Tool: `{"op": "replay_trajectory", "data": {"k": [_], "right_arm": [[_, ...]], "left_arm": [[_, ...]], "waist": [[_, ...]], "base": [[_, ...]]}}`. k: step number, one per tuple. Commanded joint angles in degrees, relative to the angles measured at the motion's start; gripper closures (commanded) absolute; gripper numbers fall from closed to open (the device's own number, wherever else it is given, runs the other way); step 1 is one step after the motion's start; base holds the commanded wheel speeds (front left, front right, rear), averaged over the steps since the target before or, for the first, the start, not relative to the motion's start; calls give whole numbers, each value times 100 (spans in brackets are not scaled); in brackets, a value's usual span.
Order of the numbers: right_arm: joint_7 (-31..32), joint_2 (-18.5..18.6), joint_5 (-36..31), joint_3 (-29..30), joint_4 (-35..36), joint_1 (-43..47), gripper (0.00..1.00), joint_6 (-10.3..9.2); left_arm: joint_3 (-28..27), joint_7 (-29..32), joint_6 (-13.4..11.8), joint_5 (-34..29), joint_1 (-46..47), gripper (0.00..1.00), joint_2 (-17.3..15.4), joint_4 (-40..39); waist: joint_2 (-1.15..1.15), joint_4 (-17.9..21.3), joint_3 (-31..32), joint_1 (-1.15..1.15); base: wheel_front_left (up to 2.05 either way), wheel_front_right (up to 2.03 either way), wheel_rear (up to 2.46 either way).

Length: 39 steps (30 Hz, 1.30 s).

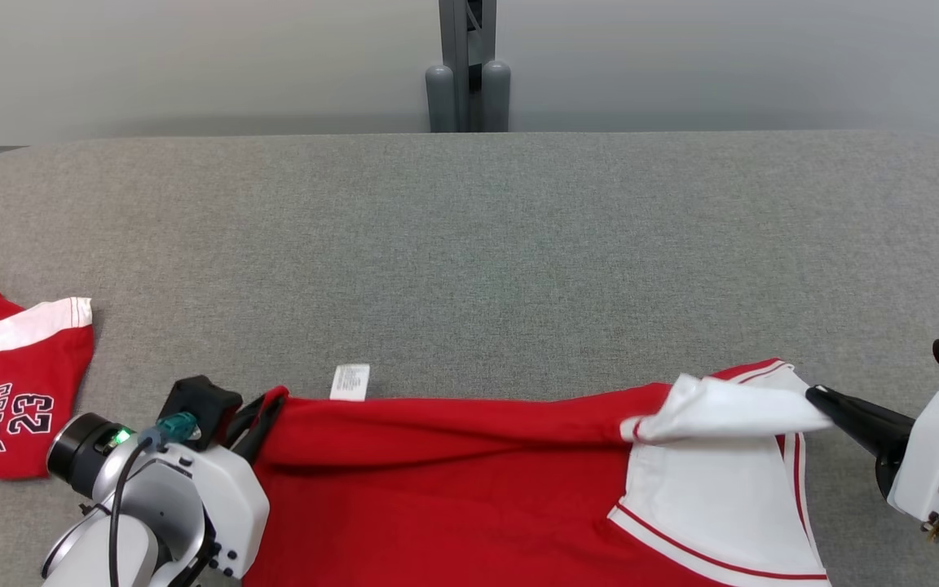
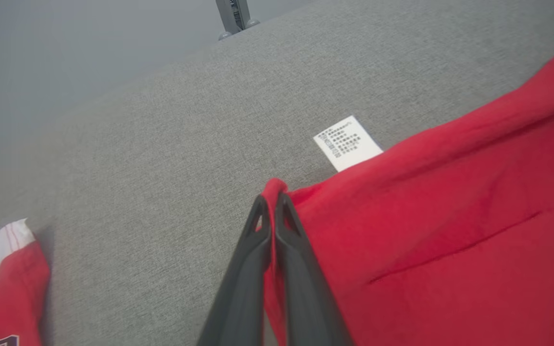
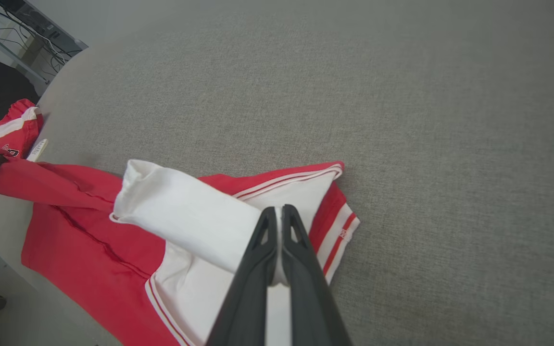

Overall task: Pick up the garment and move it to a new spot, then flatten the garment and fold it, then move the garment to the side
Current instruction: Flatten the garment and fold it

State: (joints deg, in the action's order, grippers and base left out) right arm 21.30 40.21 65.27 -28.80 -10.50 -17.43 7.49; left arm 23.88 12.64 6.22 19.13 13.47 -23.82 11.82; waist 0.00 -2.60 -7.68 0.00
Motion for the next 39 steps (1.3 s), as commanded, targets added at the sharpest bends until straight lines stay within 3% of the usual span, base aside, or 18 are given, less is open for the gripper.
{"op": "replay_trajectory", "data": {"k": [1, 8, 15, 33, 34, 35, 38, 39], "right_arm": [[109, 44, 48, 103, 91, 100, 100, 0], [850, 57, -16, 508, 488, 474, 100, 0], [1697, -189, -249, 1036, 792, 869, 100, 0], [3723, -1222, -1221, 2412, 1551, 1793, 100, 0], [3792, -1292, -1309, 2471, 1581, 1817, 73, 0], [3855, -1370, -1408, 2553, 1587, 1841, 0, 0], [4158, -1559, -1582, 2686, 1631, 1951, 0, 0], [4255, -1606, -1627, 2734, 1666, 1966, 0, 0]], "left_arm": [[13, 33, 17, -14, -71, 100, -77, -92], [144, 192, 46, 2, -260, 100, -285, -442], [343, 324, 79, 44, -358, 100, -474, -644], [914, 563, 126, 212, -336, 100, -961, -832], [937, 578, 127, 233, -333, 100, -971, -826], [966, 588, 129, 262, -337, 100, -984, -818], [1079, 678, 123, 384, -389, 100, -1019, -796], [1100, 706, 120, 411, -393, 56, -1037, -793]], "waist": [[0, -3, -3, 0], [0, -25, -11, 0], [0, -62, -31, 0], [0, -131, -93, 0], [0, -132, -95, 0], [0, -132, -95, 0], [0, -133, -85, 0], [0, -131, -80, 0]], "base": [[0, 0, 0], [0, 0, 0], [0, 0, 0], [0, 0, 0], [0, 0, 0], [0, 0, 0], [0, 0, 0], [0, 0, 0]]}}
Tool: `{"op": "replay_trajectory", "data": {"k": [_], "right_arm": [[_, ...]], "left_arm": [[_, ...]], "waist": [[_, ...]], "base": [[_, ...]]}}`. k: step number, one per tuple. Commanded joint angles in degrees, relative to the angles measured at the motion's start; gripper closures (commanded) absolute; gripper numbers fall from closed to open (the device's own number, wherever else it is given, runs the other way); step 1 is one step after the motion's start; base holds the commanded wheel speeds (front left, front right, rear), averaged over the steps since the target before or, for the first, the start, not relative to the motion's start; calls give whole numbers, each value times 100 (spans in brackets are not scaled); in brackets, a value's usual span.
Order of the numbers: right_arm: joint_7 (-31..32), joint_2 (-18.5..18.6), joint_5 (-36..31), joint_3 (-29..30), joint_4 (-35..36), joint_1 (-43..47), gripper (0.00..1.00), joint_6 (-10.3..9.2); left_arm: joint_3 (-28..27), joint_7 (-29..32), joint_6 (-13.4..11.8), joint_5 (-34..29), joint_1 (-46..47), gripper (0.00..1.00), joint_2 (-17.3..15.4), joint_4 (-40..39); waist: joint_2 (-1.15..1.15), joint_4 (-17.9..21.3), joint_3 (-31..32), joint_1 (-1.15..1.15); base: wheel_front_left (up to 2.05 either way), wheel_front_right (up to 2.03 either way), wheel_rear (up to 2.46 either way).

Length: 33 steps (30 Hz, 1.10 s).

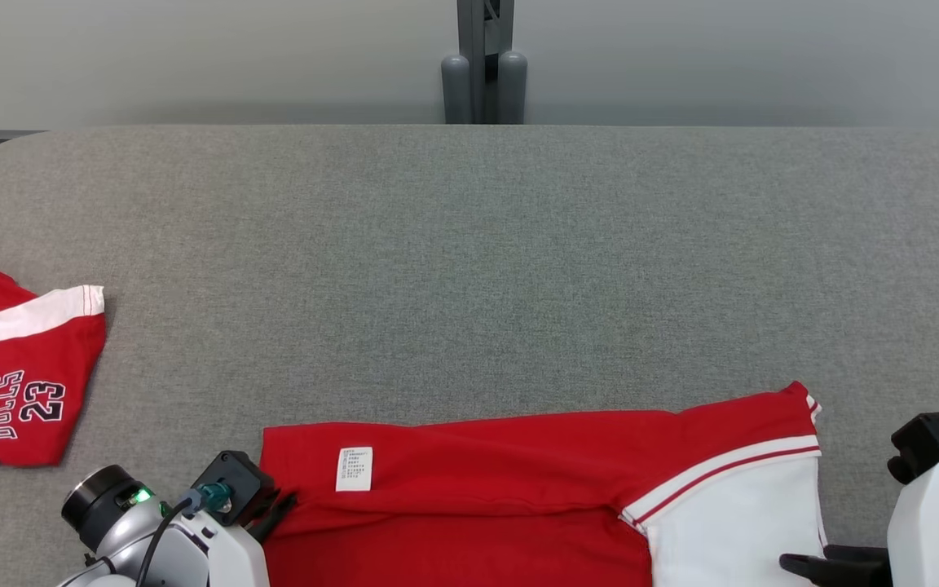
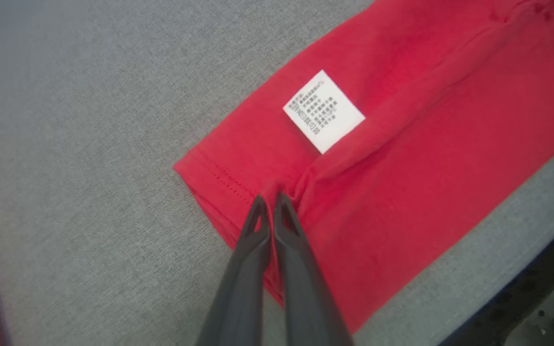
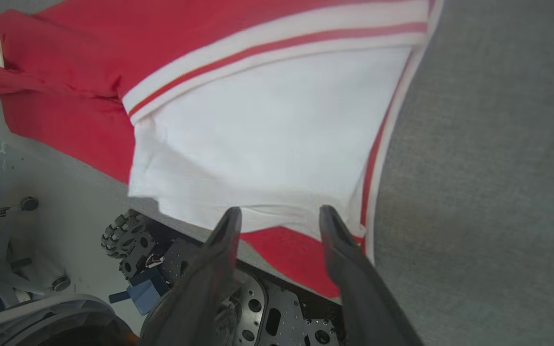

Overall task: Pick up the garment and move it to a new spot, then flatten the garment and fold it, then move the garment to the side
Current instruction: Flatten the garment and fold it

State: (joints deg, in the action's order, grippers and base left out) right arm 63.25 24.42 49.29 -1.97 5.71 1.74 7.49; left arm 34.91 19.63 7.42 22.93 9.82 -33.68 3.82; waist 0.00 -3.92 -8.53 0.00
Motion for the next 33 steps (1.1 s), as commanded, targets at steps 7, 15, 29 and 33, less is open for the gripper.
{"op": "replay_trajectory", "data": {"k": [7, 15, 29, 33], "right_arm": [[200, -309, -347, 417, 382, -15, 0, 0], [-1324, -503, -641, 502, 658, -605, 0, 0], [-6685, -695, -1966, -165, -353, -997, 0, 0], [-7375, -869, -2316, -387, -739, -828, 0, 0]], "left_arm": [[-165, 5, -245, 96, -3, 0, -81, -36], [-774, -537, -952, 177, 204, 0, 139, -303], [-1641, -3173, -1816, 502, 194, 0, 1546, 59], [-1860, -3449, -1825, 568, -24, 0, 1949, 294]], "waist": [[0, 26, 57, 0], [0, 33, 90, 0], [0, 187, 248, 0], [0, 274, 287, 0]], "base": [[0, 0, 0], [0, 0, 0], [0, 0, 0], [0, 0, 0]]}}
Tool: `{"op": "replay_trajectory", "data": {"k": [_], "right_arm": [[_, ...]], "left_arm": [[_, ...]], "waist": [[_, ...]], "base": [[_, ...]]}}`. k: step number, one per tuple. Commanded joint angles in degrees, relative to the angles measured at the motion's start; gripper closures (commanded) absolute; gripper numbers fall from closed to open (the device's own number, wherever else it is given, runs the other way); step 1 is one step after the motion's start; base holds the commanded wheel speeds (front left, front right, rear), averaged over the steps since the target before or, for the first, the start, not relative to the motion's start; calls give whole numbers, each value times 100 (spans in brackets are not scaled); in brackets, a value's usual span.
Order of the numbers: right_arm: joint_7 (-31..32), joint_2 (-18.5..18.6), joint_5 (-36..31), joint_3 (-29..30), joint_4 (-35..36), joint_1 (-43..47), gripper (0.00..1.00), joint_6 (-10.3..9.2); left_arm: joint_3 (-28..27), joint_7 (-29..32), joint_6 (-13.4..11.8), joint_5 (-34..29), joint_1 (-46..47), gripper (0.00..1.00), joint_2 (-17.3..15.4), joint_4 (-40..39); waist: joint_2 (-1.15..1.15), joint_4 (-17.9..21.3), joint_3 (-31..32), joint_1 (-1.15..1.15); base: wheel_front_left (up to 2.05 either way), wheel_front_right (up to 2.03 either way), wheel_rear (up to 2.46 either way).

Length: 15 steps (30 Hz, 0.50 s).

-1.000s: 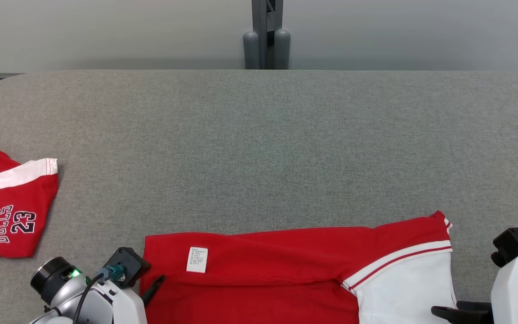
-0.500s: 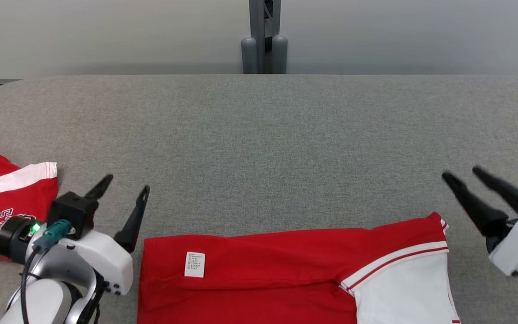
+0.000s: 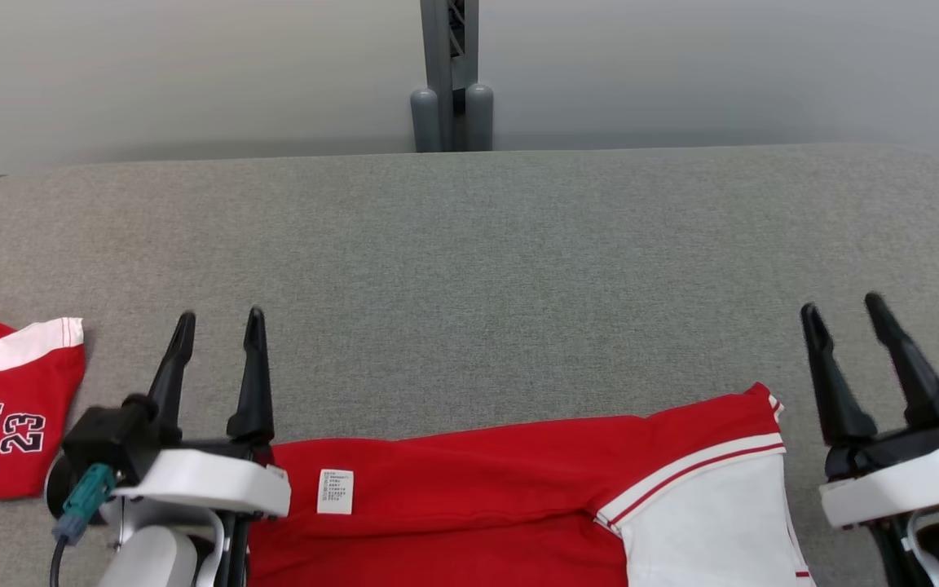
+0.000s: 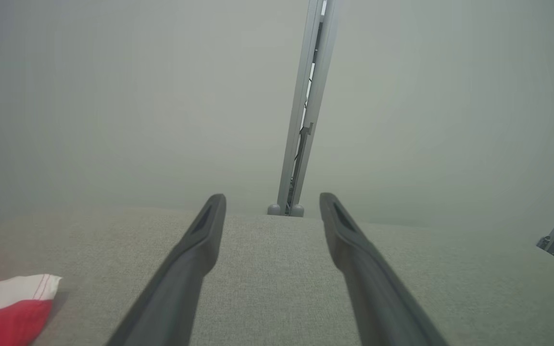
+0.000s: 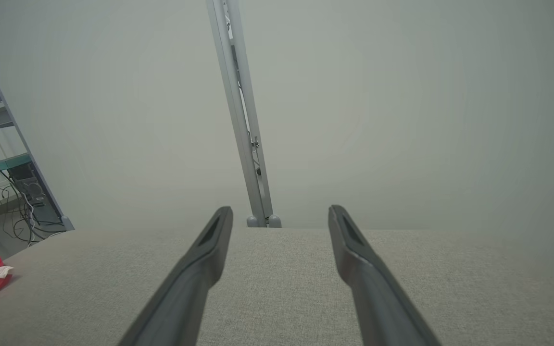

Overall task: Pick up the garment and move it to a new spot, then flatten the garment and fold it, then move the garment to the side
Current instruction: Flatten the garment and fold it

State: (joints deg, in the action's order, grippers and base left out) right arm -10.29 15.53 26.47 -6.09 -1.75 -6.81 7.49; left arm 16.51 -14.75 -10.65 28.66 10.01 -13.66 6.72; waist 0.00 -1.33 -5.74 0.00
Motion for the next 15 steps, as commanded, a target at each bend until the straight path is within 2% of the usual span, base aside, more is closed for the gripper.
{"op": "replay_trajectory", "data": {"k": [1, 4, 9, 10, 15], "right_arm": [[-117, -20, -109, -33, -88, 66, 0, 0], [-309, -216, -222, -54, -366, 160, 0, 0], [-452, -360, -347, -141, -611, 217, 0, 0], [-467, -355, -345, -168, -658, 206, 0, 0], [-498, -376, -337, -126, -720, 210, 0, 0]], "left_arm": [[-102, -38, 17, 6, -131, 0, 46, 84], [-489, -43, 114, -266, -346, 0, 315, 30], [-1054, -46, 513, -933, -781, 0, 695, -155], [-1226, -46, 656, -1156, -881, 0, 833, -243], [-1489, -46, 990, -1407, -981, 0, 1018, -308]], "waist": [[0, 36, 14, 0], [0, 85, 12, 0], [0, 121, -2, 0], [0, 112, -3, 0], [0, 53, -8, 0]], "base": [[0, 0, 0], [0, 0, 0], [0, 0, 0], [0, 0, 0], [0, 0, 0]]}}
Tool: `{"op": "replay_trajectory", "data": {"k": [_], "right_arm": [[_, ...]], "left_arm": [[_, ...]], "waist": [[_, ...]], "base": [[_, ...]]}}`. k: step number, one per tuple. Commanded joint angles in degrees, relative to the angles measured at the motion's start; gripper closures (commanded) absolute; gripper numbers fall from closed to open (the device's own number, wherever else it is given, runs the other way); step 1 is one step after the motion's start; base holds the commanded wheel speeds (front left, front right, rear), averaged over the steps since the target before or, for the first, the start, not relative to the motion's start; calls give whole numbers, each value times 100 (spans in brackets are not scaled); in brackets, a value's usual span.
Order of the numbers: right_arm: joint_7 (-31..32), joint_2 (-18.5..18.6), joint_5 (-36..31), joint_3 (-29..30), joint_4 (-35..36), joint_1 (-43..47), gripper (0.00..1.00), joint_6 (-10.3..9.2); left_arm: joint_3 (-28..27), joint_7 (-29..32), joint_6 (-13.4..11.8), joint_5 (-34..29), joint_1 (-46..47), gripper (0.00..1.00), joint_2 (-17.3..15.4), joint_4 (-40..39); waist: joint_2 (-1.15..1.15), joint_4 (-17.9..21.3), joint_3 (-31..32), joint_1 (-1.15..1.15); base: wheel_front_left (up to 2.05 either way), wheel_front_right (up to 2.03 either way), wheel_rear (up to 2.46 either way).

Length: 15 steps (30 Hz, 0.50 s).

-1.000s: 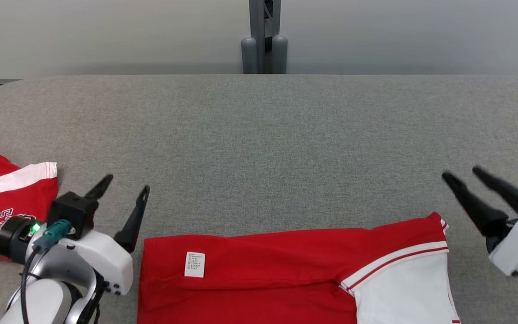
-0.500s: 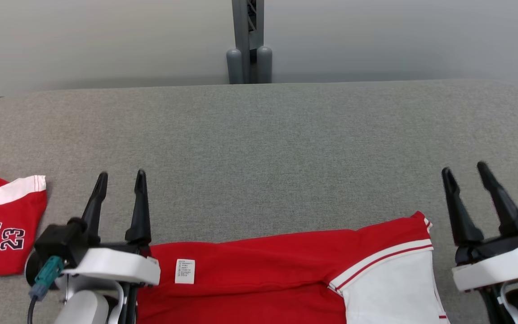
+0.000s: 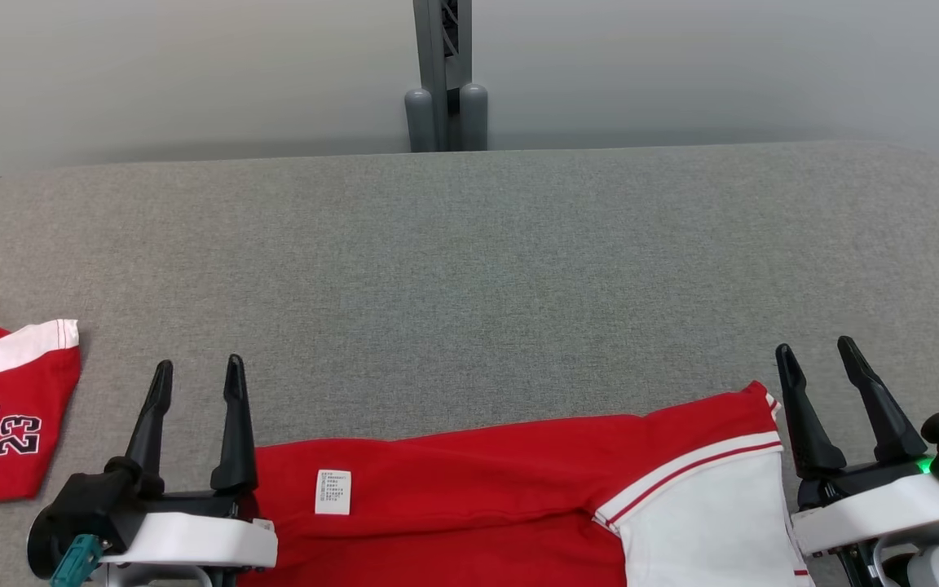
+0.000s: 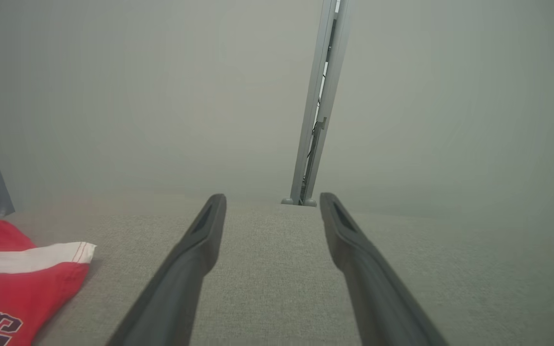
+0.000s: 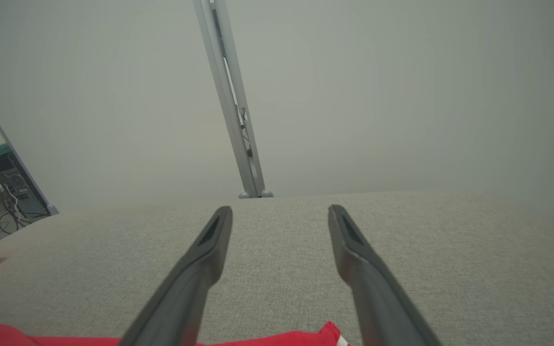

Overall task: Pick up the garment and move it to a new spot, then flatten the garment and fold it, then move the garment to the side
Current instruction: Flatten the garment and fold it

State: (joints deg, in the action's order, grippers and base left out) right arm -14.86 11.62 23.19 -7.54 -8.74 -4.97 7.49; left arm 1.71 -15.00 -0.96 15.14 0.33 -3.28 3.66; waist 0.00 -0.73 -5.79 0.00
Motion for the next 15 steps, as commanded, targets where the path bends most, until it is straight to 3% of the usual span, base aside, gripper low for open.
{"op": "replay_trajectory", "data": {"k": [1, 6, 15], "right_arm": [[-39, 10, -30, 20, -13, 25, 0, 0], [-43, -72, 48, 64, -11, 73, 0, 0], [581, -152, 1239, 154, -671, 415, 0, 0]], "left_arm": [[-35, -21, 61, -84, -6, 0, 1, 9], [-73, -22, 167, -170, 46, 0, 26, 77], [81, -22, 151, -211, 136, 0, 27, 221]], "waist": [[0, -14, -8, 0], [0, -22, -38, 0], [0, -2, -149, 0]], "base": [[0, 0, 0], [0, 0, 0], [0, 0, 0]]}}
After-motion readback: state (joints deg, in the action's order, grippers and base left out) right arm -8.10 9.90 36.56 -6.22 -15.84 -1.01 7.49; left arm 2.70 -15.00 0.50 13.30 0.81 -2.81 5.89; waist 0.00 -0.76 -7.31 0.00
